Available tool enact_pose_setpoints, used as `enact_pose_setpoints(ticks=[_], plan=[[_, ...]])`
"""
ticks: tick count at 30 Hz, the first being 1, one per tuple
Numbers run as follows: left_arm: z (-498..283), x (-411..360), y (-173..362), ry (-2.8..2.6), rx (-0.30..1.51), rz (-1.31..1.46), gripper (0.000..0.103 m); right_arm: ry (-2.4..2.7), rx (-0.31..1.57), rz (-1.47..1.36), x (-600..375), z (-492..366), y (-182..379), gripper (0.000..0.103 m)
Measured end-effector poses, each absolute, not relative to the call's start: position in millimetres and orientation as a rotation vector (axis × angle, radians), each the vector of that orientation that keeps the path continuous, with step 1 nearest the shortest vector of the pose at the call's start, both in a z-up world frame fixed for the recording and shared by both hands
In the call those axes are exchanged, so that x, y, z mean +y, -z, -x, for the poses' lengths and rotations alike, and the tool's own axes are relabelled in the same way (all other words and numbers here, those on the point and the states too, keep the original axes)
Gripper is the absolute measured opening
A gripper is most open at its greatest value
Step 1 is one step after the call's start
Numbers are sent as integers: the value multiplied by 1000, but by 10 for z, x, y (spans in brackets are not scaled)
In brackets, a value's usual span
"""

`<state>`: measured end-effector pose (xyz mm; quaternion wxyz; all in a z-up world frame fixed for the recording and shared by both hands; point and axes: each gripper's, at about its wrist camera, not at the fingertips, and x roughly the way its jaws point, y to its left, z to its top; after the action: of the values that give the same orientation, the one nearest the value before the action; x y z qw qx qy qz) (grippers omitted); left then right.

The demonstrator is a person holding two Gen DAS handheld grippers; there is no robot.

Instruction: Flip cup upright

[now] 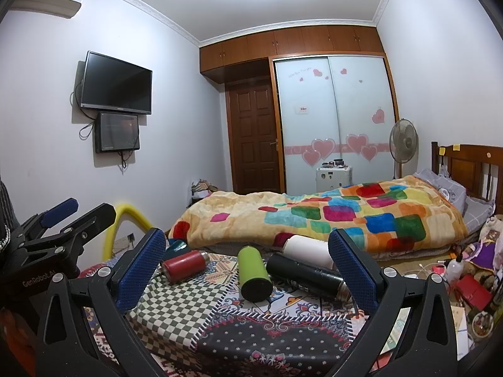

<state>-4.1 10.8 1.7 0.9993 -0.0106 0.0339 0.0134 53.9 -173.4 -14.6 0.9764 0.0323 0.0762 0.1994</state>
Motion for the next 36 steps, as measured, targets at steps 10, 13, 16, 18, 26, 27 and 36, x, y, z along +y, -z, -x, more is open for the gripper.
enact_pose_setpoints(ticks=[10,13,16,18,26,27,36], plan=[[67,111,-11,-25,67,25,103,-401,152,-65,-1734,-527,145,103],[70,118,-8,-24,66,24,103,-402,151,-65,-1732,-528,137,103],[72,118,-7,-24,67,23,103,-404,150,-65,-1740,-513,120,103],[72,128,-5,-25,67,24,103,-405,151,-65,-1741,-515,123,103],[43,130,7,-28,80,22,103,-407,160,-67,-1731,-543,150,103],[36,128,13,-28,83,21,103,-407,162,-68,-1736,-559,171,103],[-224,215,167,-11,146,25,103,-402,198,-66,-1732,-708,325,103]])
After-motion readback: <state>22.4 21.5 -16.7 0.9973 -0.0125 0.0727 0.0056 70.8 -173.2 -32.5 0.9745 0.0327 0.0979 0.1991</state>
